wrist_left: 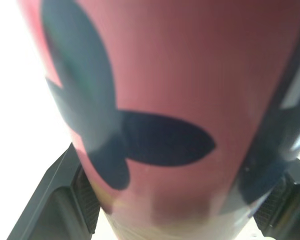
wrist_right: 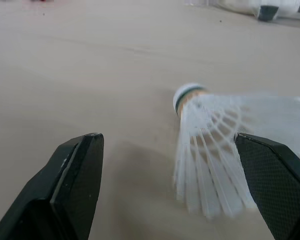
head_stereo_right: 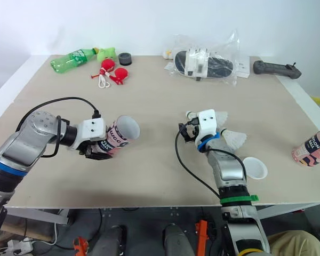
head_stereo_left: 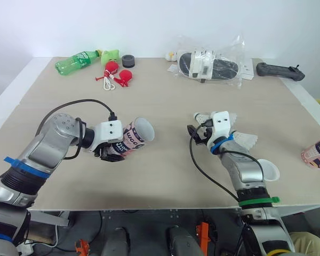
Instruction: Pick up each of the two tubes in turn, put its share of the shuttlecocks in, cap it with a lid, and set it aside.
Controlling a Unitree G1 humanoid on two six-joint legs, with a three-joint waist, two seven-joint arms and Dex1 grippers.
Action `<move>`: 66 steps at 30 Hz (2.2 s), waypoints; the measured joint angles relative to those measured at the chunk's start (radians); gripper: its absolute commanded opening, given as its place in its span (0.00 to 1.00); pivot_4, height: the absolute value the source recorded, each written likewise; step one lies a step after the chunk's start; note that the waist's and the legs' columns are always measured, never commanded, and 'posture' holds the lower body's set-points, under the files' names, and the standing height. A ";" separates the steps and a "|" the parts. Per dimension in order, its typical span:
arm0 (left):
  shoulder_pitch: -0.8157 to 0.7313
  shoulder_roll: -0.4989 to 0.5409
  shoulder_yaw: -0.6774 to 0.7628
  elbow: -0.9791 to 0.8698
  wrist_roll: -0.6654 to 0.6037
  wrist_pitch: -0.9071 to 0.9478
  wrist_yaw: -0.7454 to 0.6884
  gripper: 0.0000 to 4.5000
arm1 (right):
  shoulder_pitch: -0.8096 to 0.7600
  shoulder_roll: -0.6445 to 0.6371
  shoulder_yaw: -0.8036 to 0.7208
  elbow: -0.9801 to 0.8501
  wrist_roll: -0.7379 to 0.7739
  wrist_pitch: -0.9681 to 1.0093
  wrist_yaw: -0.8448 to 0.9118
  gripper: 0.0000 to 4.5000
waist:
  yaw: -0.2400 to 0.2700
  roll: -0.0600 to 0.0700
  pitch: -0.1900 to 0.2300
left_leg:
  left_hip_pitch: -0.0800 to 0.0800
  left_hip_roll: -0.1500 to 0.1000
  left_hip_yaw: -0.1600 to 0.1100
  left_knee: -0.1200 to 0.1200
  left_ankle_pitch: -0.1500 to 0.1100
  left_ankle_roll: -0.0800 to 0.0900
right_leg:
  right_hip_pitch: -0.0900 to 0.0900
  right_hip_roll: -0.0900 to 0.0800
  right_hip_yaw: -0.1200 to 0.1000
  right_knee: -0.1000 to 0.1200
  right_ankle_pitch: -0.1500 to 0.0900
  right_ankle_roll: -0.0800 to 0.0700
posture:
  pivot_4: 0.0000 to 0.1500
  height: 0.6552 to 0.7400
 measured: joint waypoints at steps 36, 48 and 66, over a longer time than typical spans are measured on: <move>0.009 -0.041 0.009 0.027 0.031 -0.016 0.010 0.72 | -0.076 -0.282 0.199 -0.688 0.306 0.323 0.553 0.02 | 0.007 0.001 -0.001 | 0.007 0.000 -0.001 0.003 0.000 0.001 | 0.004 0.000 0.000 0.008 -0.005 -0.007 | 1.00 1.00; 0.009 -0.050 0.012 0.030 0.032 -0.020 0.013 0.72 | -0.144 -0.285 0.315 -0.693 0.181 0.338 0.567 0.40 | 0.010 0.001 -0.001 | 0.006 -0.001 -0.001 0.003 0.001 0.001 | 0.004 0.000 0.000 0.008 -0.005 -0.004 | 1.00 1.00; 0.006 -0.077 0.018 0.043 0.037 -0.025 0.012 0.72 | 0.368 -0.505 -0.325 -0.772 0.388 0.509 0.498 0.98 | 0.027 0.002 -0.003 | 0.006 -0.003 0.001 0.002 0.000 0.002 | 0.005 -0.003 0.000 0.007 -0.006 -0.002 | 1.00 1.00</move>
